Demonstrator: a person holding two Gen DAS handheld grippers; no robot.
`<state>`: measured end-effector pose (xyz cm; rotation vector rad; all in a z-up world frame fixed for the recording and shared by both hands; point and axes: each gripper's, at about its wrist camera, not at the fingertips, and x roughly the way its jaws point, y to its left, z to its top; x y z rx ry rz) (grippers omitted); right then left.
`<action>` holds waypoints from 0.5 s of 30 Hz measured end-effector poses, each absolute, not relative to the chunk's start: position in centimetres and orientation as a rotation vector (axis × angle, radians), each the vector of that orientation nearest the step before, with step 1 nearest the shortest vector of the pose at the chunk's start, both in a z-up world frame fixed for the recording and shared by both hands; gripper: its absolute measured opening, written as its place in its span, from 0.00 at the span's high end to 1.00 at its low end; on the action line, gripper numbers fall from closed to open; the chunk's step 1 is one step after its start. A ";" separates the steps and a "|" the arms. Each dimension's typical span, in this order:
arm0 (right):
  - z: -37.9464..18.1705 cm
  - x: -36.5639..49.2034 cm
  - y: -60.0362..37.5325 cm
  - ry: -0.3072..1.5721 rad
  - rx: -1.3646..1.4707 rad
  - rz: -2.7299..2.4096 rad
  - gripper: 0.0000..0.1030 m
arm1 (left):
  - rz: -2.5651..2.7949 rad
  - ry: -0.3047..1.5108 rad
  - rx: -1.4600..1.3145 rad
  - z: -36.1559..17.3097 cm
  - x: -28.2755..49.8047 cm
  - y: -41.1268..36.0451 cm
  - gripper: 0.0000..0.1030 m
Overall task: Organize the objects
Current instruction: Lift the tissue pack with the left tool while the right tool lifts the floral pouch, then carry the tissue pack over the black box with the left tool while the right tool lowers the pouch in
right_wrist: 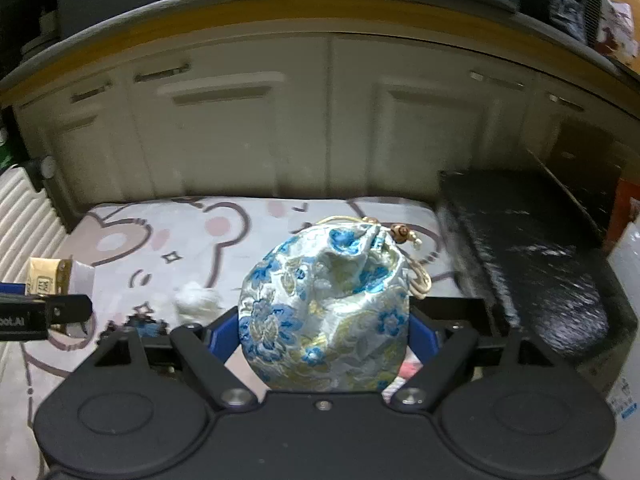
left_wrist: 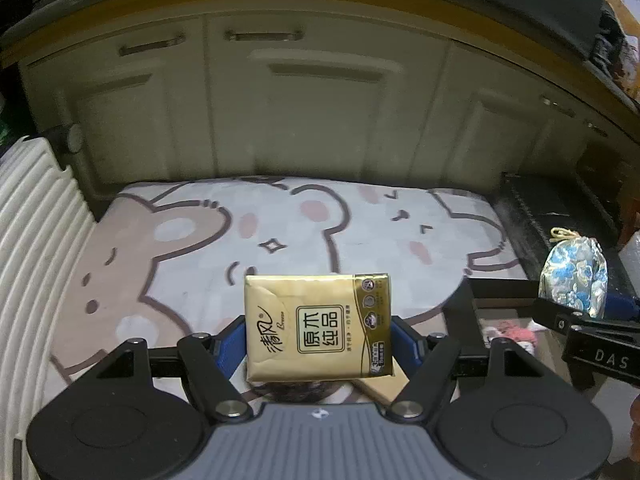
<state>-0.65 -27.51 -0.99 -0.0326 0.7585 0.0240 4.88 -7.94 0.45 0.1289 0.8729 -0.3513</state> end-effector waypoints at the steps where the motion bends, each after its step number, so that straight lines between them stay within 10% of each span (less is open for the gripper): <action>1: -1.1 -0.7 -28.0 0.760 -0.030 0.015 0.18 | -0.358 0.871 0.129 0.4 4.8 -8.3 0.29; 15: -3.2 -1.2 -33.3 0.813 -0.065 -0.095 0.18 | -0.488 0.862 0.114 -0.5 4.1 -13.9 0.29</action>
